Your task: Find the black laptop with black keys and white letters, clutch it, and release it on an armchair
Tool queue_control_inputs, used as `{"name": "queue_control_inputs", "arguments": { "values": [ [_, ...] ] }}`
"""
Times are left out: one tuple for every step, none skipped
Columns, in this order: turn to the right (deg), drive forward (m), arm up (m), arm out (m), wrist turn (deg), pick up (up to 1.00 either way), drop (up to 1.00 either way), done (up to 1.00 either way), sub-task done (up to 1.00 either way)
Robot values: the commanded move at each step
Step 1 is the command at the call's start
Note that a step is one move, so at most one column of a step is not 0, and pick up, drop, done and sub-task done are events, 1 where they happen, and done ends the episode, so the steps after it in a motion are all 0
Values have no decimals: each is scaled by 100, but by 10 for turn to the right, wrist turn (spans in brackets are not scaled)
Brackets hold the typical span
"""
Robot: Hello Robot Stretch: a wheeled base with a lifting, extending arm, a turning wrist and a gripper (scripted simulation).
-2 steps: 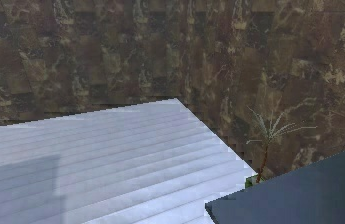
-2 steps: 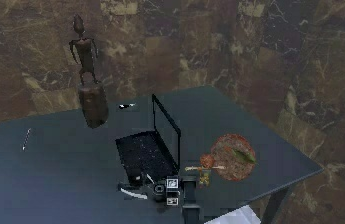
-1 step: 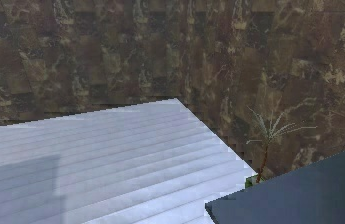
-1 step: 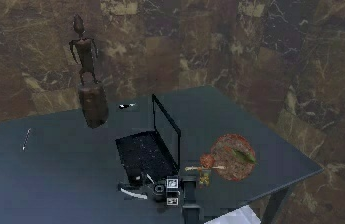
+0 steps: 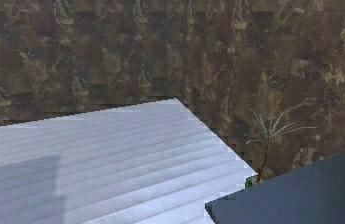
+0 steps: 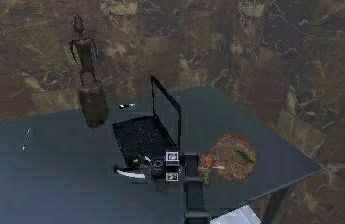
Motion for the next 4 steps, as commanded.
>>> {"name": "queue_control_inputs", "arguments": {
  "values": [
    [0, 0, 24, 0, 0, 0, 0, 0, 0],
    [0, 0, 0, 0, -450, 0, 0, 0, 0],
    [0, 0, 0, 0, -450, 0, 0, 0, 0],
    [0, 0, 0, 0, -30, 0, 0, 0, 0]
  ]
}}
